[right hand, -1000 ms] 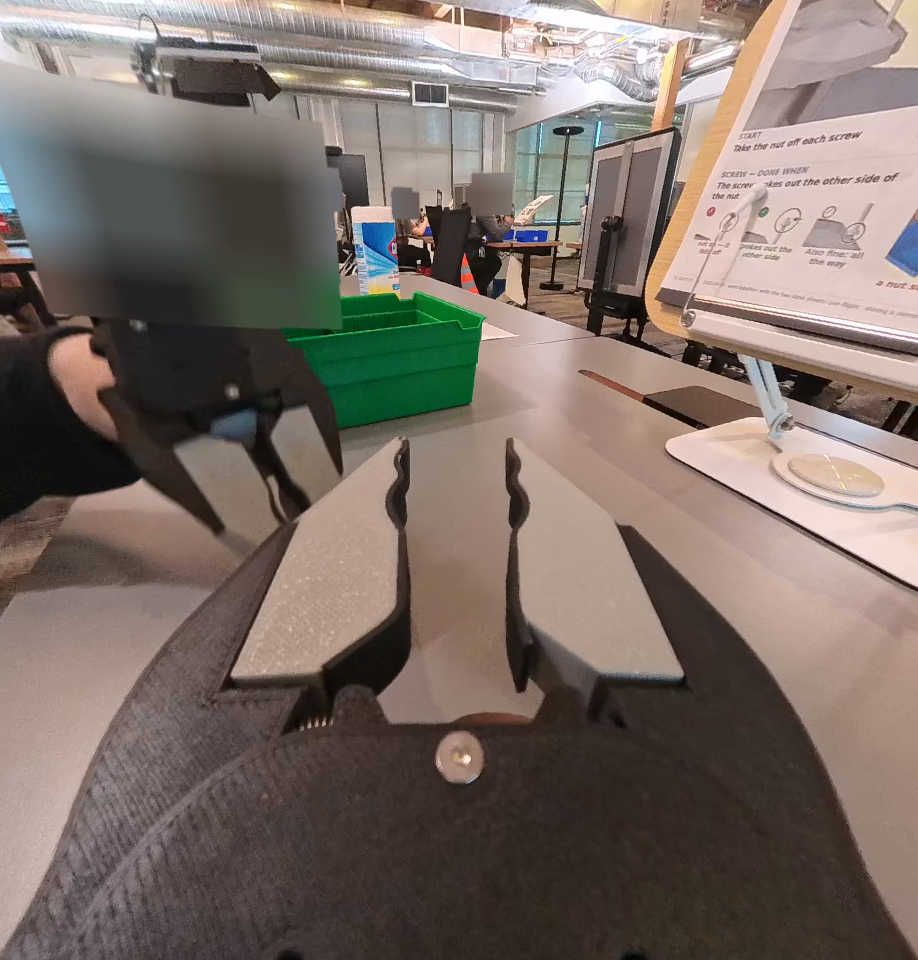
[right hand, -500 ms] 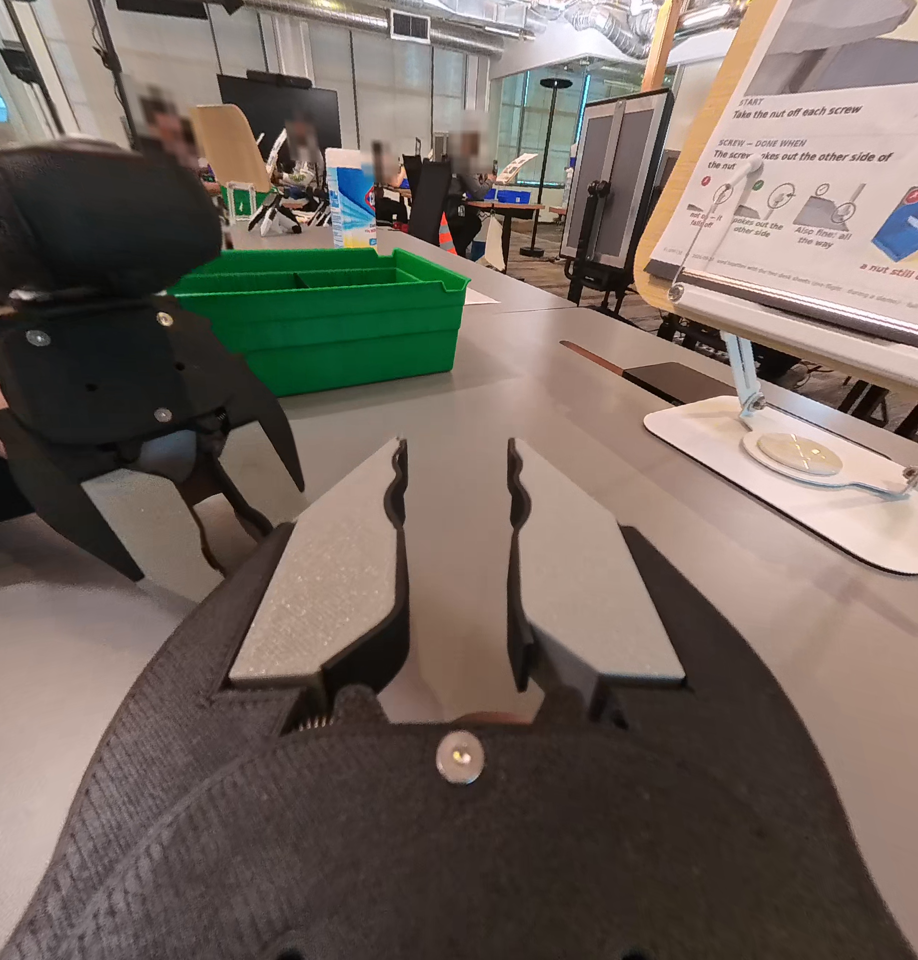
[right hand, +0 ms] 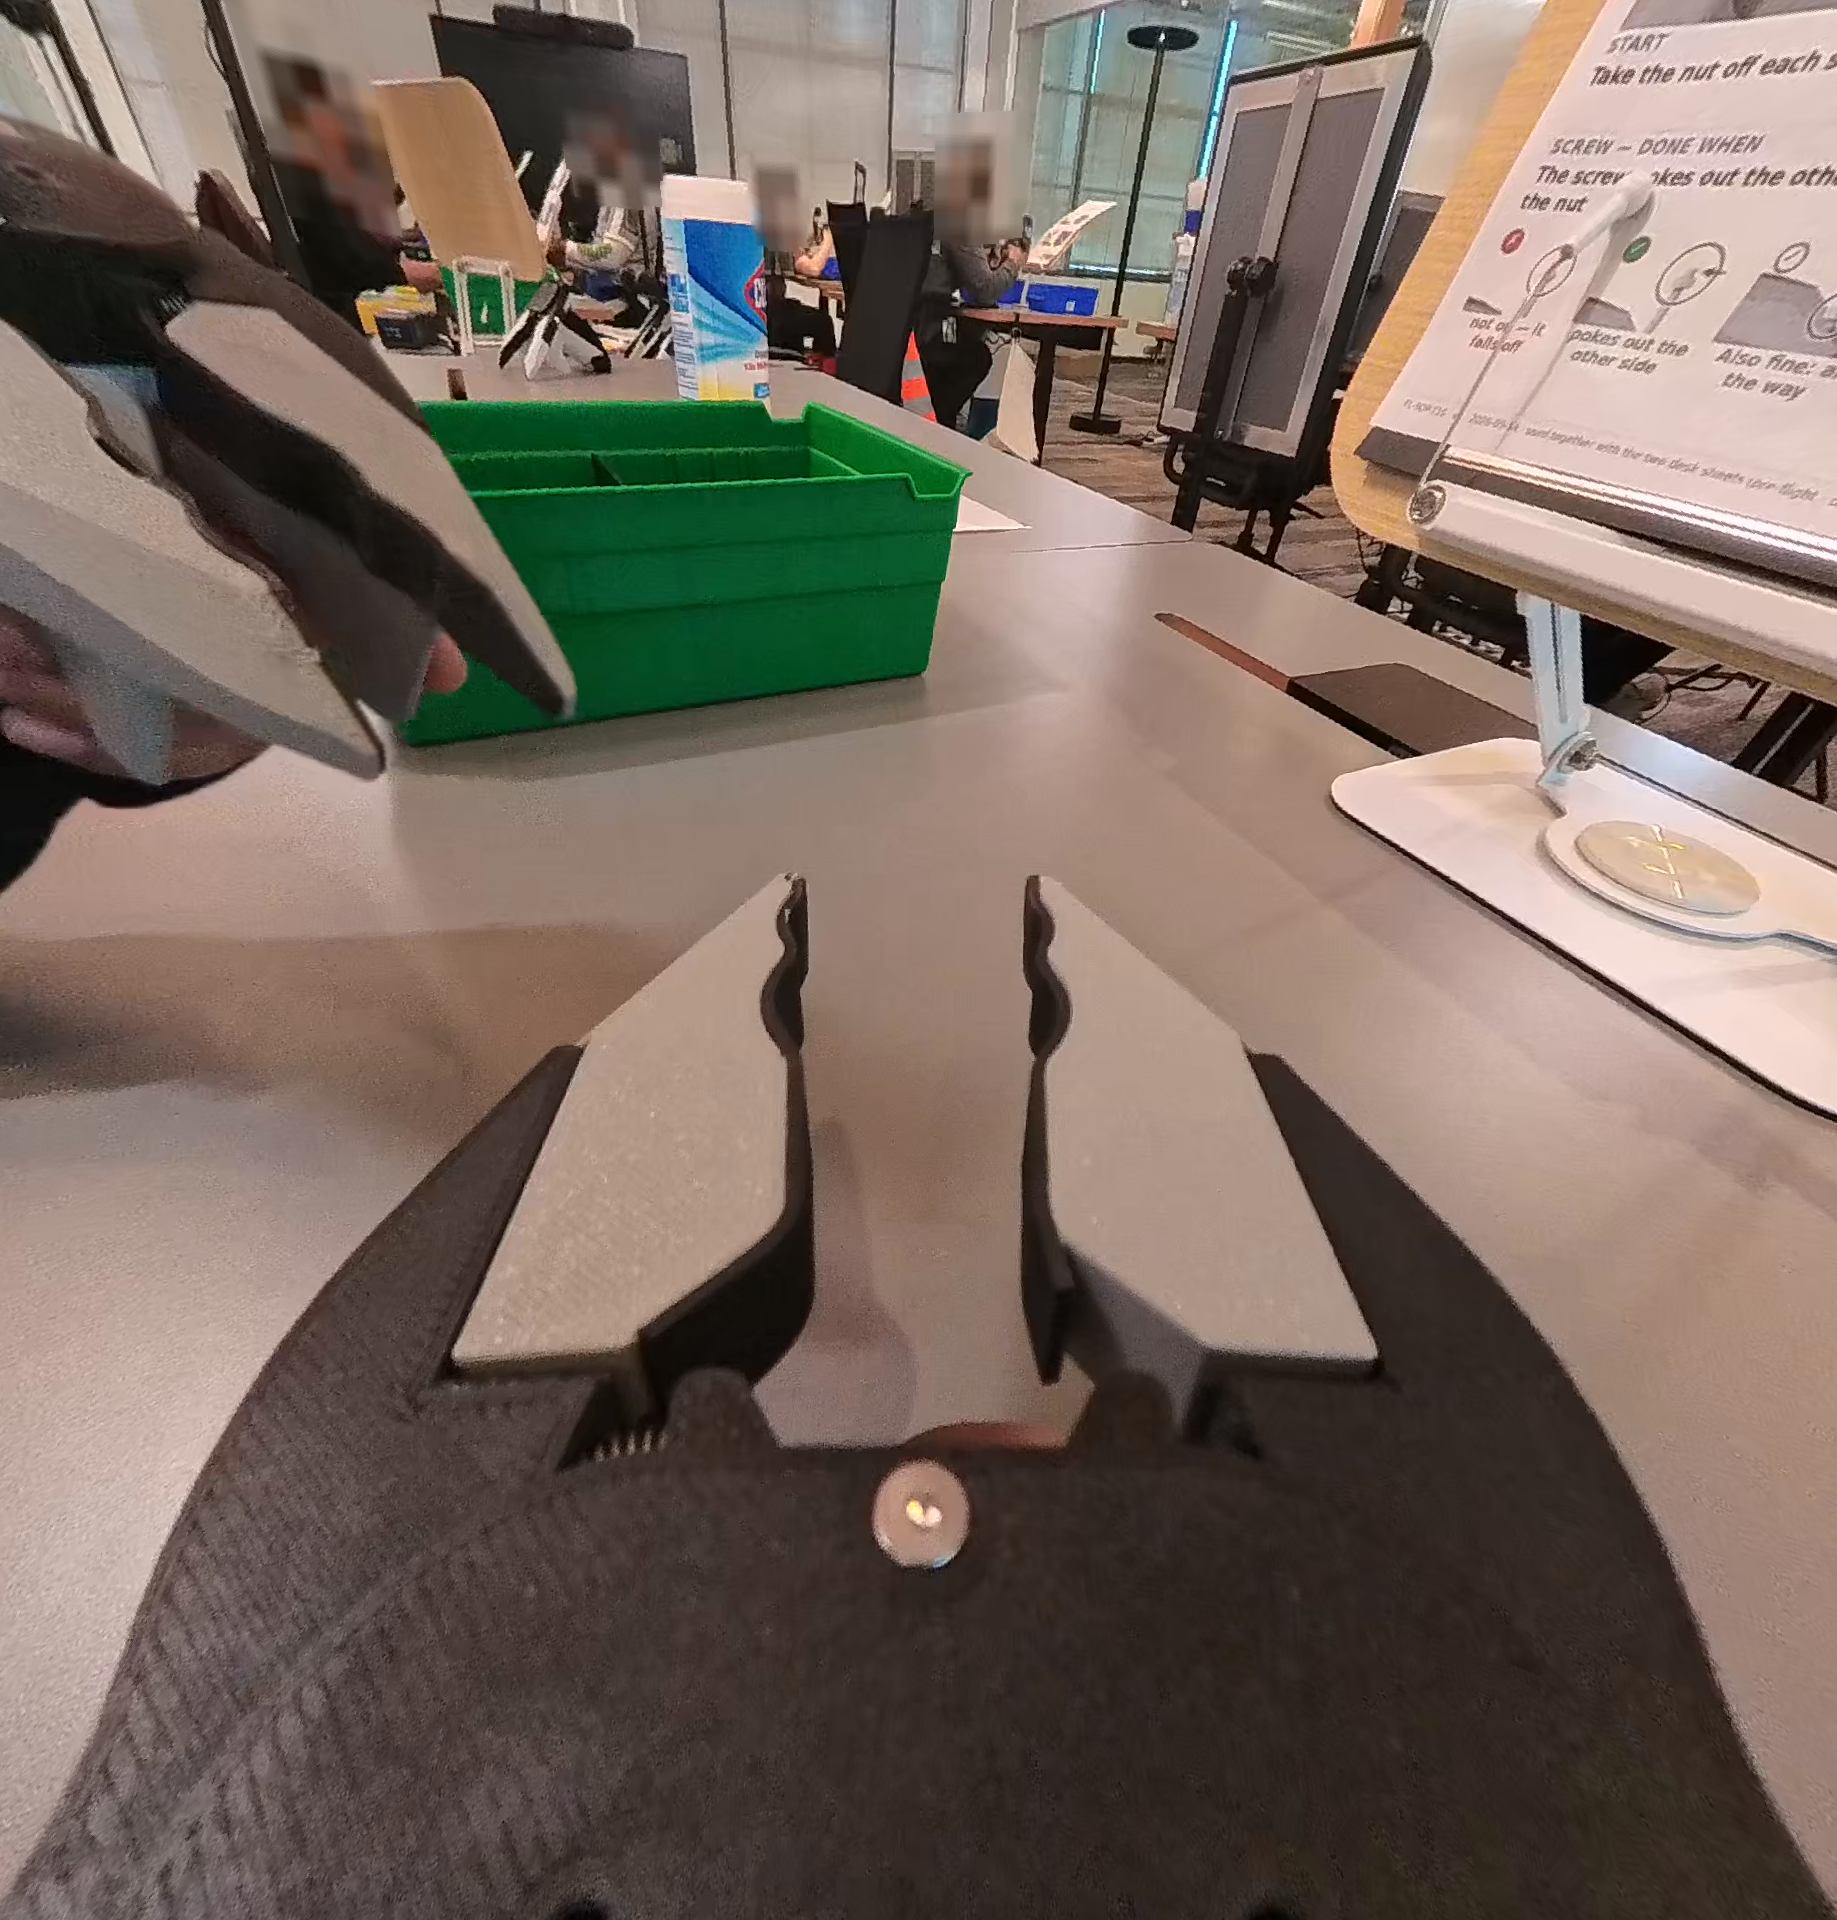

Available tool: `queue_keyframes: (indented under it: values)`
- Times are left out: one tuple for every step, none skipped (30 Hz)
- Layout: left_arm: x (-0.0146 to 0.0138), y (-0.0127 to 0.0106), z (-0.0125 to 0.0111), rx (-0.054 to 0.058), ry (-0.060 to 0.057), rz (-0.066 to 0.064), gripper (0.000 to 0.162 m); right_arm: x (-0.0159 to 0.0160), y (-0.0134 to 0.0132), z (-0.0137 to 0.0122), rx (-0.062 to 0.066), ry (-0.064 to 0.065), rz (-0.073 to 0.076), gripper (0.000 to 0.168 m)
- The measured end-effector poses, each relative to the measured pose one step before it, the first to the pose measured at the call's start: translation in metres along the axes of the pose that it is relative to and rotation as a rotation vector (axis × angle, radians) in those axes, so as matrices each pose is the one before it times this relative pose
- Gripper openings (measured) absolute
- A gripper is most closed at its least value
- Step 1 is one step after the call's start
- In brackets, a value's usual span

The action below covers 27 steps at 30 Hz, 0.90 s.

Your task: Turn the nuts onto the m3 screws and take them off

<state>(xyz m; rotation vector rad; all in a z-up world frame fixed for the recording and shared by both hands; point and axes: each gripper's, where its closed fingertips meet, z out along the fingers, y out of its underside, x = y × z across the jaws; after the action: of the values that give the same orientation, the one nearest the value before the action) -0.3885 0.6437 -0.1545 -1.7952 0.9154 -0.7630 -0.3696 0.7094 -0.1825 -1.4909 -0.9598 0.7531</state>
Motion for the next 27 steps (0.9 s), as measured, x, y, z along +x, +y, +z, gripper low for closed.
queue_keyframes:
  values:
    - [-0.00280, -0.00108, -0.00271, 0.0024, -0.0295, 0.0165, 0.028, -0.00040, 0.00008, 0.00031, -0.0002, -0.0021, 0.0007, 0.039]
    - [-0.00085, -0.00332, -0.00287, 0.0197, -0.0185, 0.0146, 0.028, -0.00051, 0.00017, 0.00034, -0.0010, -0.0027, 0.0006, 0.039]
    - [0.00051, -0.00378, -0.00296, 0.0208, -0.0062, 0.0076, 0.028, -0.00075, 0.00034, 0.00048, -0.0017, -0.0037, 0.0005, 0.039]
    - [0.00072, -0.00319, -0.00259, 0.0134, 0.0011, 0.0017, 0.028, -0.00099, 0.00062, 0.00052, -0.0032, -0.0044, -0.0001, 0.039]
    - [0.00020, -0.00307, -0.00241, 0.0121, 0.0017, -0.0030, 0.028, -0.00117, 0.00055, 0.00069, -0.0038, -0.0048, -0.0012, 0.039]
    - [-0.00044, -0.00320, -0.00238, 0.0152, 0.0002, -0.0032, 0.027, -0.00141, 0.00041, 0.00060, -0.0036, -0.0049, -0.0036, 0.039]
    - [-0.00054, -0.00244, -0.00239, 0.0120, 0.0006, -0.0003, 0.027, -0.00118, 0.00057, 0.00078, -0.0044, -0.0029, -0.0061, 0.039]
    - [-0.00115, -0.00190, -0.00214, 0.0083, -0.0023, 0.0001, 0.027, -0.00089, 0.00108, 0.00080, -0.0061, -0.0007, -0.0066, 0.039]
    - [-0.00187, -0.00234, -0.00240, 0.0122, -0.0075, -0.0038, 0.027, -0.00094, 0.00132, 0.00090, -0.0074, -0.0011, -0.0051, 0.039]
    - [-0.00146, -0.00306, -0.00243, 0.0162, -0.0052, -0.0045, 0.026, -0.00103, 0.00137, 0.00107, -0.0072, -0.0028, -0.0032, 0.039]
    - [-0.00089, -0.00300, -0.00261, 0.0156, -0.0021, -0.0031, 0.026, -0.00071, 0.00098, 0.00089, -0.0055, -0.0012, -0.0027, 0.039]
    - [-0.00113, -0.00318, -0.00241, 0.0155, -0.0042, -0.0034, 0.026, -0.00065, 0.00078, 0.00072, -0.0045, -0.0009, -0.0029, 0.039]
    - [-0.00146, -0.00340, -0.00257, 0.0163, -0.0065, -0.0039, 0.026, -0.00048, 0.00066, 0.00060, -0.0041, -0.0011, -0.0029, 0.039]
    - [-0.00161, -0.00337, -0.00276, 0.0152, -0.0081, -0.0027, 0.026, -0.00060, 0.00012, 0.00039, -0.0019, -0.0020, -0.0023, 0.039]
    - [-0.00254, -0.00321, -0.00355, 0.0122, -0.0134, 0.0010, 0.025, -0.00066, 0.00000, 0.00022, -0.0006, -0.0028, -0.0010, 0.039]
    - [-0.00391, -0.00339, -0.00544, 0.0092, -0.0207, -0.0022, 0.025, -0.00080, 0.00015, 0.00000, -0.0022, -0.0043, -0.0015, 0.039]
    - [-0.00529, -0.00529, -0.00904, 0.0106, -0.0220, -0.0124, 0.025, 0.00018, 0.00079, -0.00034, -0.0042, -0.0001, -0.0057, 0.038]
    - [-0.00628, -0.00926, -0.01352, 0.0262, -0.0220, -0.0117, 0.025, 0.00174, 0.00105, -0.00038, -0.0027, 0.0078, -0.0063, 0.036]
    - [-0.00805, -0.01245, -0.01754, 0.0454, -0.0307, -0.0023, 0.025, 0.00217, 0.00070, -0.00020, -0.0007, 0.0067, 0.0038, 0.035]
    - [-0.01104, -0.01276, -0.01945, 0.0479, -0.0426, 0.0034, 0.024, 0.00148, -0.00009, -0.00018, 0.0022, -0.0001, 0.0143, 0.036]
    - [-0.01442, -0.00999, -0.01912, 0.0309, -0.0538, 0.0072, 0.023, 0.00139, -0.00065, -0.00052, 0.0057, 0.0027, 0.0110, 0.036]
    - [-0.01645, -0.00620, -0.01693, 0.0151, -0.0569, 0.0097, 0.022, 0.00112, -0.00080, -0.00076, 0.0066, 0.0042, 0.0058, 0.036]
    - [-0.01727, -0.00234, -0.01335, -0.0018, -0.0509, 0.0122, 0.020, -0.00023, -0.00050, -0.00036, 0.0039, -0.0017, 0.0044, 0.036]
    - [-0.01781, 0.00314, -0.00918, -0.0319, -0.0434, 0.0108, 0.019, -0.00157, -0.00007, 0.00030, 0.0000, -0.0092, 0.0036, 0.036]
    - [-0.01669, 0.00815, -0.00522, -0.0619, -0.0291, 0.0050, 0.020, -0.00216, 0.00019, 0.00078, -0.0023, -0.0097, 0.0002, 0.036]
    - [-0.01372, 0.01139, -0.00226, -0.0792, -0.0090, 0.0062, 0.021, -0.00218, 0.00024, 0.00103, -0.0035, -0.0060, -0.0053, 0.036]
    - [-0.01192, 0.01427, -0.00021, -0.0945, 0.0009, 0.0079, 0.023, -0.00219, 0.00040, 0.00118, -0.0054, -0.0046, -0.0102, 0.036]
